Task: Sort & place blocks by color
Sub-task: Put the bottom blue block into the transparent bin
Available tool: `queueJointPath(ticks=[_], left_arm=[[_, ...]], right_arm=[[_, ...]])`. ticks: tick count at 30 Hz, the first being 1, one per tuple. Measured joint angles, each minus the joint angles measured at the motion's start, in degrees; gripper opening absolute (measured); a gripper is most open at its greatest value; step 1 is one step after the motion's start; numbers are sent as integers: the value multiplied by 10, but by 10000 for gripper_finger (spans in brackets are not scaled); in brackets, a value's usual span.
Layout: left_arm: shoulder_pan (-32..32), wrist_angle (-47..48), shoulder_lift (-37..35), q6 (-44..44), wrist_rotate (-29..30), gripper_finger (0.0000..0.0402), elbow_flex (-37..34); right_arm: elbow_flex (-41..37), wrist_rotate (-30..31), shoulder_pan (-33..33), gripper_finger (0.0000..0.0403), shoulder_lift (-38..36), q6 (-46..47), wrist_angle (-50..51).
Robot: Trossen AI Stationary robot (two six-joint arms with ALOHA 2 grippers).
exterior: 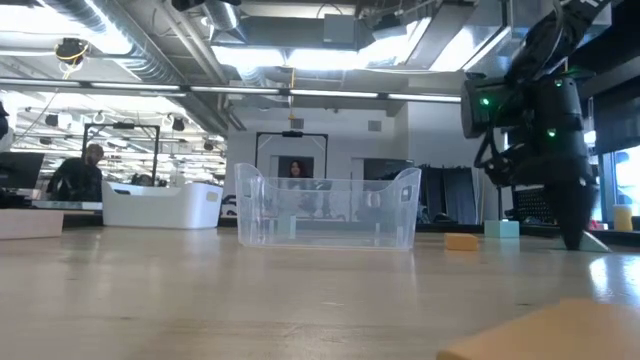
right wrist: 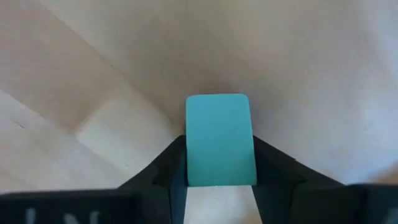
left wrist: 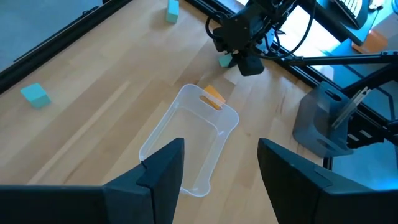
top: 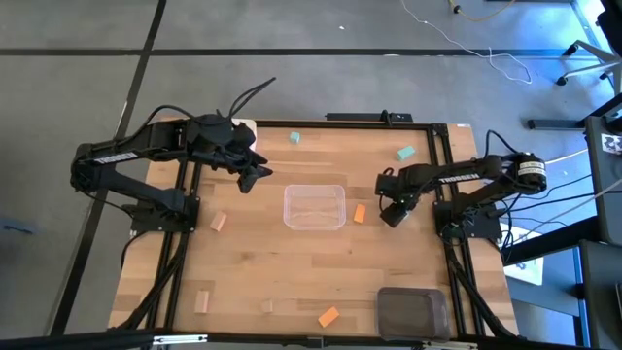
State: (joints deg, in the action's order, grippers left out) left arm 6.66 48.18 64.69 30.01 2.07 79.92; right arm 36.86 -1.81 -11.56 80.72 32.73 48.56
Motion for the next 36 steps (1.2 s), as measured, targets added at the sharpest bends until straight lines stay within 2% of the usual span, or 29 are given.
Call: queueJointPath(ticks=[8, 18, 22, 28, 33, 36], left_arm=[[0, 0, 0, -1, 0, 197, 0], [0, 1, 0, -1, 0, 197, 0], [0, 2, 0, -2, 1, 197, 0], [0, 2, 0, -2, 3, 197, 0], [0, 2, 0, -2, 2, 197, 0], [0, 2, 0, -2, 2, 197, 0]], right_arm=[[116, -2, 1, 132, -1, -34, 65], [356, -14, 24, 132, 11, -141, 81], [447, -13, 40, 132, 62, -187, 82], [556, -13, 65, 132, 198, -261, 86], [616, -17, 69, 132, 290, -304, 94], [632, -43, 68, 132, 329, -327, 90]])
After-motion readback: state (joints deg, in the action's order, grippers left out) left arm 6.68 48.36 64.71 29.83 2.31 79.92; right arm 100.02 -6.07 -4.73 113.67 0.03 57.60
